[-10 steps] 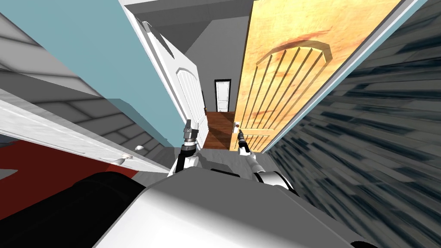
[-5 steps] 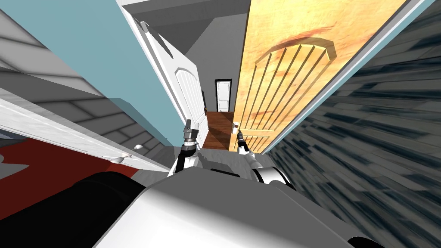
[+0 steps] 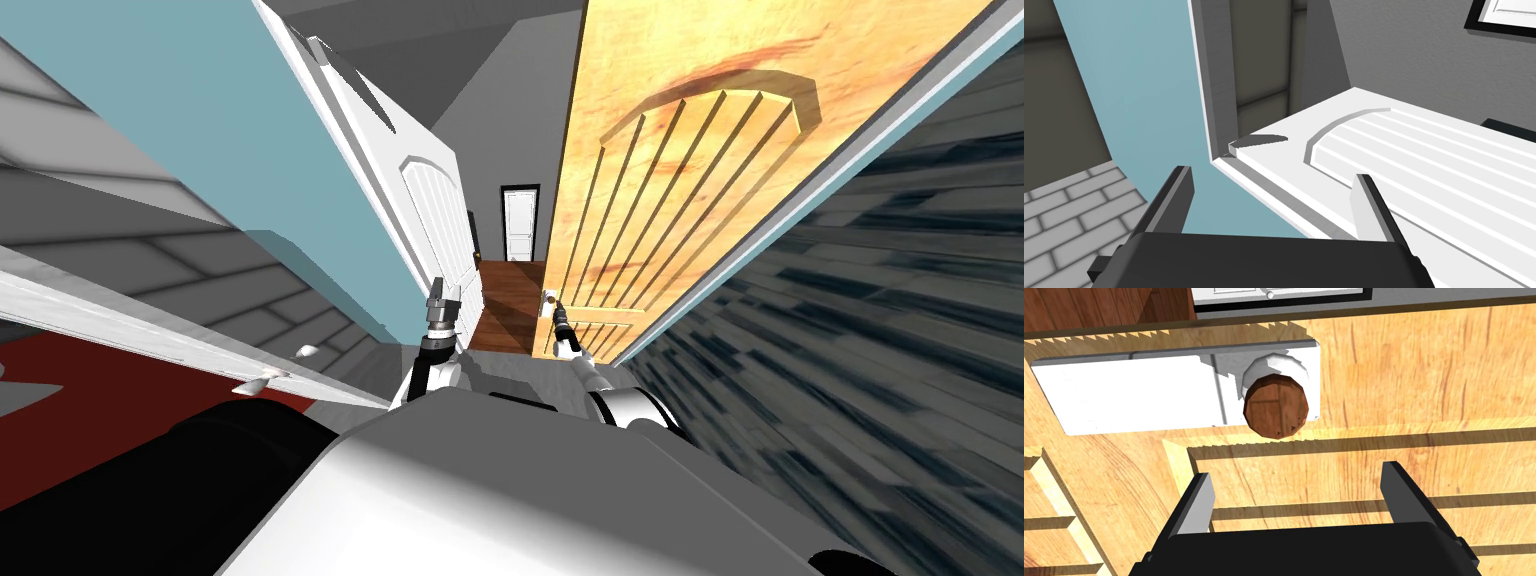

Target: Push the door open

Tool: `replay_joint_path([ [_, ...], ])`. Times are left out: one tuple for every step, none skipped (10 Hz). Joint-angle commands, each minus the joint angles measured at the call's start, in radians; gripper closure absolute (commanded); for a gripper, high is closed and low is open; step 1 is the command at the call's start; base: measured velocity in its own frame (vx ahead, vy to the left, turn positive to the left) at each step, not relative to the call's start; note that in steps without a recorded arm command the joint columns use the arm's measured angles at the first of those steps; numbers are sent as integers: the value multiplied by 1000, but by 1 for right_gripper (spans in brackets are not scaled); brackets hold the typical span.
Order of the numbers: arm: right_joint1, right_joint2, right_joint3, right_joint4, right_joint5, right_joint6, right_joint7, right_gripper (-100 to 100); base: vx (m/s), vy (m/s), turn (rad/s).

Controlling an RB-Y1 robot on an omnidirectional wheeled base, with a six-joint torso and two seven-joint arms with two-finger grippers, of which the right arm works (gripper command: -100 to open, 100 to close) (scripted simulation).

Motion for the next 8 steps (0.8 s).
replay_joint_path([
  [0,-3,-3,-1,-1,2,1,-100,227,17,18],
  [0,-2,-4,0,-2,1,1,-100,198,11,27],
  [0,2,-6,0,-2,0,1,-100,204,32,28],
  [0,6,-8,1,-3,0,1,-100,204,26,16],
  [0,3,-7,0,-3,1,1,-100,87,7,4],
  [0,3,-7,0,-3,1,1,100,-10,0,-4],
  [0,3,-7,0,-3,1,1,100,-23,-4,11],
  [0,3,-7,0,-3,1,1,100,-13,-4,9],
])
